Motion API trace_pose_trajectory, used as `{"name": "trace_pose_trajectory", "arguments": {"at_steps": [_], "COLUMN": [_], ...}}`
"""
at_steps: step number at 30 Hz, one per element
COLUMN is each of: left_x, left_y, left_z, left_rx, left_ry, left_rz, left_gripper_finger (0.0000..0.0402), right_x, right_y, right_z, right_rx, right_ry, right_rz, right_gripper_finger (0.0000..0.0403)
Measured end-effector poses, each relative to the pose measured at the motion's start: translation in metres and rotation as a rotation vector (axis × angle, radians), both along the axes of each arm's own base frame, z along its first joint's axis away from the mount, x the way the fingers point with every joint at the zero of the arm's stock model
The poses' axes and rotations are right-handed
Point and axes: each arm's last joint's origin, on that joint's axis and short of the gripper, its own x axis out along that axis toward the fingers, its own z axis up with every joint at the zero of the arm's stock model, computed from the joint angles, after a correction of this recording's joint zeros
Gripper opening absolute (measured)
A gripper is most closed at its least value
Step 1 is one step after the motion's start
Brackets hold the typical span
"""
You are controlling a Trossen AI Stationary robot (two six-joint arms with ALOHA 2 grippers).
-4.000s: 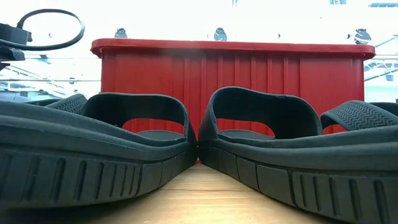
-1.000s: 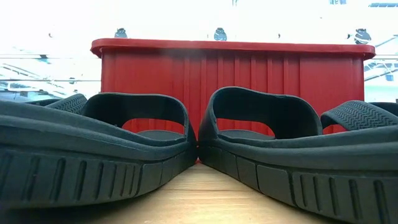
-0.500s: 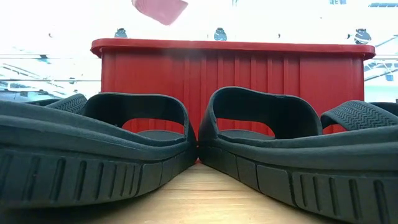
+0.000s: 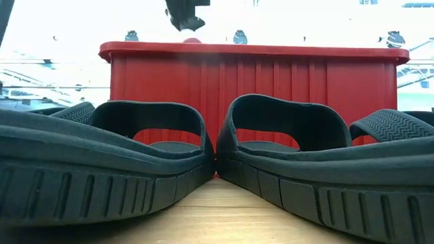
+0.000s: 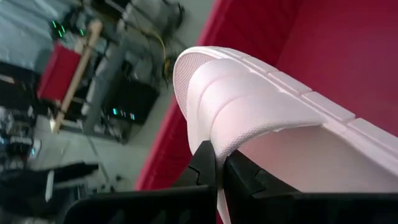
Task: Pick and place slides into bin
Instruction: Put the pink slide into the red bin
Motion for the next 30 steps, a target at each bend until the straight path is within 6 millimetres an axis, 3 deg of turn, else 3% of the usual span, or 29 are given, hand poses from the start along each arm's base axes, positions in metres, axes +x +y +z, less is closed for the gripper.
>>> {"name": "trace_pose_trajectory", "arguments": {"at_steps": [13,30], "left_x": [0.022,0.035], "left_y": [0.040,0.059], "left_z": [-0.080,-0.143], "left_rx": [-0.159,-0.239], "left_ry": [0.265,0.498], "left_rz": [0.133,0.155], "left_gripper_finger": [0.0000,0.0000], "right_x": [0.000,0.000], "right_y": [0.000,0.000], "right_z": [0.000,0.000], "right_rx": [-0.027,-0.028], "right_ry": [0.005,0.006], "right_rz": [0.002,0.005], "right_gripper_finger": [0.0000,0.0000]}}
